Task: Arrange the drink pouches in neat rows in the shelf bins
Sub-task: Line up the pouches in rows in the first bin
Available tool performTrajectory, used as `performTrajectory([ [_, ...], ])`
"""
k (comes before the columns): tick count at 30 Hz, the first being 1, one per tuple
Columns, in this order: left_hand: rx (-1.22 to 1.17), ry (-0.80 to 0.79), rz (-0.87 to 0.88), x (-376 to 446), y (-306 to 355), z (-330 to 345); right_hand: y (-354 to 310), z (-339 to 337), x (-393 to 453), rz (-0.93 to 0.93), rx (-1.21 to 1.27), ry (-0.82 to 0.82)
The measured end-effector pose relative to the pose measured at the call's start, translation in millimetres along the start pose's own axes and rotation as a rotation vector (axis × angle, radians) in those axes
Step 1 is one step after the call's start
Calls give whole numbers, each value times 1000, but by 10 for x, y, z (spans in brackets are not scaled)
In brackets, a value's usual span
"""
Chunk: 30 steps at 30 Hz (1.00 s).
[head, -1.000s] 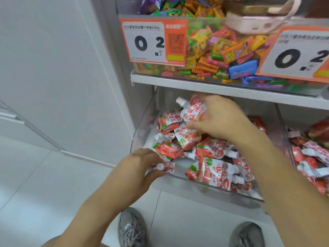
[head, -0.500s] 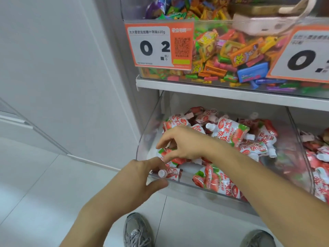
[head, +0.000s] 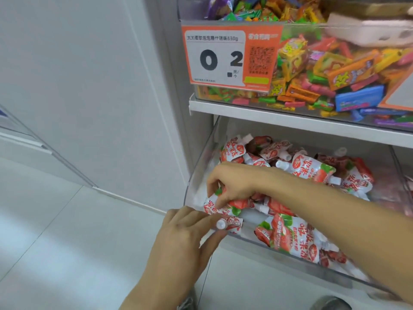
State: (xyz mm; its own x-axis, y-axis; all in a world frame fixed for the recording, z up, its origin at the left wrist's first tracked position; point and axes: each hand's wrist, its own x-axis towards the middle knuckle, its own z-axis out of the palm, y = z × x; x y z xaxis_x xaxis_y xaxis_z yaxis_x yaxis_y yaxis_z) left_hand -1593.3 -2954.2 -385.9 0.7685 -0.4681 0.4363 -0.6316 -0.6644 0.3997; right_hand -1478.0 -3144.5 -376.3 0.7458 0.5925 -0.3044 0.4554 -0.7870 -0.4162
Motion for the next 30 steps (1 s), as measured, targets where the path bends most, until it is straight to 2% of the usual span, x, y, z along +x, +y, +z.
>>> performTrajectory([
  [3, 11, -15, 0, 5, 37, -22, -16, 32, -120, -43, -3, 164],
  [8, 7, -71, -46, 7, 77, -64, -114, -16, -386, -23, 1, 253],
  [13, -4, -44, -90, 18, 71, -111, -246, 144, -777, 6, 198, 571],
  [17, -9, 99, -229, 24, 51, -194, -268, 378, -877, 81, 59, 450],
  [18, -39, 88, -289, 27, 29, -205, -281, 390, -862, 76, 54, 463],
  [21, -245, -74, -477, 41, 3, -171, -356, 421, -812, 51, 166, 598],
  [23, -269, -136, -498, 32, -8, -104, -379, 453, -781, 56, 170, 539],
  [27, -250, -127, -501, 58, -59, -65, -358, 347, -799, 86, 27, 335],
  [30, -249, -149, -492, 88, -96, -91, -285, 265, -848, 87, 37, 383],
])
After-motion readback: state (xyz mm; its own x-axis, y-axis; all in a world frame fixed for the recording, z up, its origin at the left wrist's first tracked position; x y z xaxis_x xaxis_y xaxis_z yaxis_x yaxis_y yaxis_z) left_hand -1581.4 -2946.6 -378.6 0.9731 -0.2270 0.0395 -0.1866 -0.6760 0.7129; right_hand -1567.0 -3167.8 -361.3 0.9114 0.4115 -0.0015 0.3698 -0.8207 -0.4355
